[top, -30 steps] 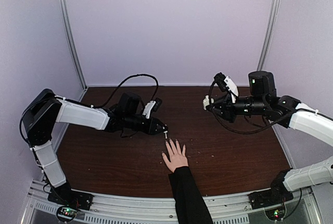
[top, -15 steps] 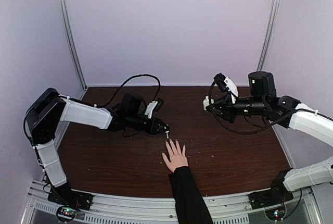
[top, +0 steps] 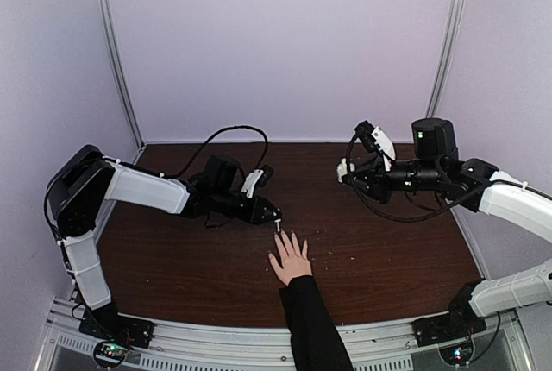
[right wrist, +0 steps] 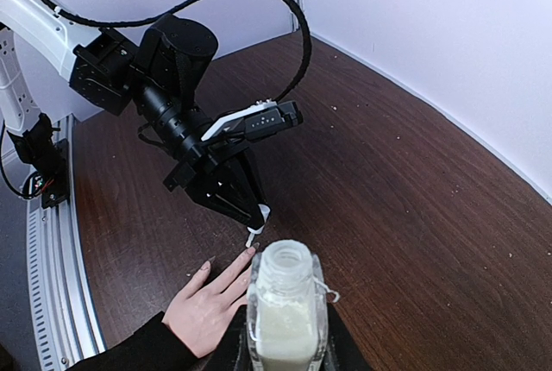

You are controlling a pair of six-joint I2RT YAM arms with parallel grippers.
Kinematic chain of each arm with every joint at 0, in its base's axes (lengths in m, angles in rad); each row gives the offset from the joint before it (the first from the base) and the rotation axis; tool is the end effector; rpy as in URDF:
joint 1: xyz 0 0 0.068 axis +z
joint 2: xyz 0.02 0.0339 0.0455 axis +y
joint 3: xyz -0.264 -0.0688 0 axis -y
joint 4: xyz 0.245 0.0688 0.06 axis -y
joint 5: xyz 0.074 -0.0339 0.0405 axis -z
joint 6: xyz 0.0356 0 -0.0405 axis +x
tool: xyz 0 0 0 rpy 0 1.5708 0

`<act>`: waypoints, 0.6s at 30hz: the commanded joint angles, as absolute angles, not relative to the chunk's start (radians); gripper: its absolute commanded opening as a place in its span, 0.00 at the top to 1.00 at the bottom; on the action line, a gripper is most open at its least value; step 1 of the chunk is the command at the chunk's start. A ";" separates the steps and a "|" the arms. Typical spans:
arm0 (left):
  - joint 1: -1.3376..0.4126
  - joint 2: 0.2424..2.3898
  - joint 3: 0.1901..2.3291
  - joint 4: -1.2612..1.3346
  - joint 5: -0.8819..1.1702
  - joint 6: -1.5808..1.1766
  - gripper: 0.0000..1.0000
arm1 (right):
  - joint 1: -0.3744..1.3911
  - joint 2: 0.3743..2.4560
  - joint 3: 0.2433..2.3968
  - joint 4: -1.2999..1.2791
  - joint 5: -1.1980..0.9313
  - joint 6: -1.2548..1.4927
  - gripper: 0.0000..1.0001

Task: Paint the nails
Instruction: Paint the nail with the hand.

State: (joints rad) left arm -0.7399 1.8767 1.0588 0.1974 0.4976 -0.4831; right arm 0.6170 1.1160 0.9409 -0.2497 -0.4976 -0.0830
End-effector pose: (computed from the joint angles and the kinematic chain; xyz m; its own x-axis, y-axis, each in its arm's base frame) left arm 0.2813 -0.2799 0.1663 -0.7887 0.1673 -0.5916 0.5792 0.5249 -0.6237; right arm 0.1954 0.1595 0.3237 -0.2634 -0.2762 -0.9243 -0.8880 0.4437 0.1205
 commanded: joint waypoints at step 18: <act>-0.719 1.920 1.094 0.194 0.517 -0.466 1.00 | 0.608 1.122 0.935 -0.218 -0.493 -0.088 1.00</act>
State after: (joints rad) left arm -0.7280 1.9060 1.0660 0.1761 0.5026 -0.4816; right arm 0.6163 1.1187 0.9409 -0.2493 -0.4976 -0.0830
